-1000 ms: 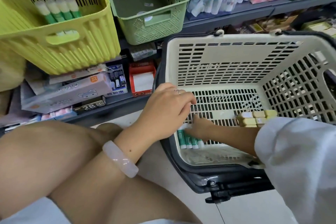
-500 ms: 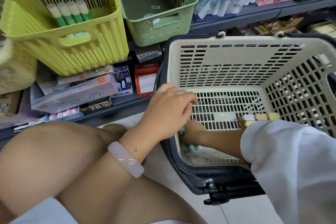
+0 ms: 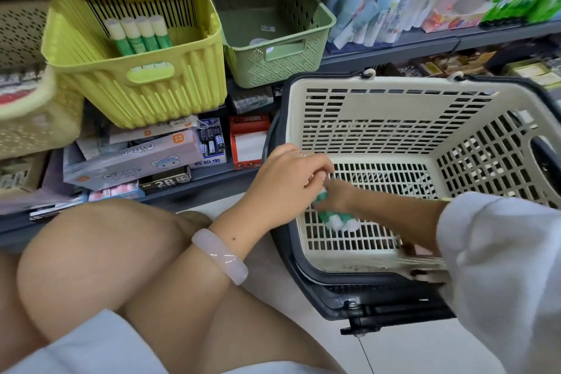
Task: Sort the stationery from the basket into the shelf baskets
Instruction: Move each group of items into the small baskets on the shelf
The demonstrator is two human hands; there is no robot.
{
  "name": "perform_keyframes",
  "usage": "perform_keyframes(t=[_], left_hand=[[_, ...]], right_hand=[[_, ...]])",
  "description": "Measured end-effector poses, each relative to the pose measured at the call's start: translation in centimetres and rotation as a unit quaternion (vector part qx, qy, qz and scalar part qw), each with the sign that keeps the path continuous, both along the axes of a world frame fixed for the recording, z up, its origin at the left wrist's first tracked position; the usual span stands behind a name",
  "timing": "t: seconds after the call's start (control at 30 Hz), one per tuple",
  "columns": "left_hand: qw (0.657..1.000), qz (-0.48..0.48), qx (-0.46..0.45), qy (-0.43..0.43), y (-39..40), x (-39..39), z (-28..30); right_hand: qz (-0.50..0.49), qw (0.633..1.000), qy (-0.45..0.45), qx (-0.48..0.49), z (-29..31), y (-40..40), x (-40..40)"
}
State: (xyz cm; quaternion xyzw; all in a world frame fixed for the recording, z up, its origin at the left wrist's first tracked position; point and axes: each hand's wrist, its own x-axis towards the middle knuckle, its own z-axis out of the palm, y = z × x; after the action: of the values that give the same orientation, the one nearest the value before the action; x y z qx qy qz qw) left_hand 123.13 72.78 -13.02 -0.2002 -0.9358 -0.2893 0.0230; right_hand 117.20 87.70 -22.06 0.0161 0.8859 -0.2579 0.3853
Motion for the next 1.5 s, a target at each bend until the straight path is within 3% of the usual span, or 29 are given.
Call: perform_keyframes(t=[0.07,0.1,0.2,0.3,0.33,0.37,0.6,0.73,1.0,1.1,1.23,1.37,1.5], left_hand=[[0.987,0.021,0.147,-0.064,0.1,0.2,0.8],[0.962,0.036,0.250,-0.101,0.1,0.3,1.4],[0.829,0.099,0.509,-0.208,-0.3,-0.1,3.3],[0.662,0.068,0.668,-0.333,-1.1,-0.7,5.2],[0.631,0.048,0.688,-0.356,-1.4,-0.8,5.9],[0.620,0.033,0.695,-0.362,-1.9,-0.9,6.5],[0.642,0.071,0.717,-0.262,-7.6,-1.1,9.6],[0.653,0.093,0.714,-0.234,-10.8,-1.2,10.7],[0.567,0.158,0.780,-0.213,-15.7,-3.5,11.1],[0.547,0.168,0.799,-0.183,-17.6,-4.4,11.3],[0.526,0.191,0.813,-0.162,-19.2,-5.2,11.3],[0.560,0.195,0.791,-0.149,-19.9,-5.4,11.1],[0.582,0.188,0.781,-0.129,-20.2,-5.2,10.8]], right_hand=[[-0.094,0.987,-0.047,-0.119,4.3,1.0,-1.0],[-0.107,0.978,-0.053,-0.172,6.6,1.3,-1.3],[-0.109,0.951,-0.018,-0.289,12.8,0.6,-1.4],[-0.088,0.923,0.019,-0.374,16.9,-2.4,-1.1],[-0.075,0.917,0.041,-0.390,17.8,-3.7,-0.9],[-0.060,0.915,0.069,-0.393,18.6,-5.1,-0.7],[0.074,0.893,0.342,-0.282,21.6,-13.9,0.6],[0.108,0.879,0.411,-0.217,22.4,-17.7,0.2],[0.049,0.809,0.490,-0.322,22.2,-23.1,-2.3],[0.151,0.764,0.536,-0.324,22.0,-23.0,-2.2],[0.310,0.730,0.567,-0.222,21.0,-22.6,-2.4],[0.212,0.748,0.573,-0.258,21.0,-23.3,-2.6],[0.053,0.808,0.433,-0.397,21.1,-23.9,-2.8]])
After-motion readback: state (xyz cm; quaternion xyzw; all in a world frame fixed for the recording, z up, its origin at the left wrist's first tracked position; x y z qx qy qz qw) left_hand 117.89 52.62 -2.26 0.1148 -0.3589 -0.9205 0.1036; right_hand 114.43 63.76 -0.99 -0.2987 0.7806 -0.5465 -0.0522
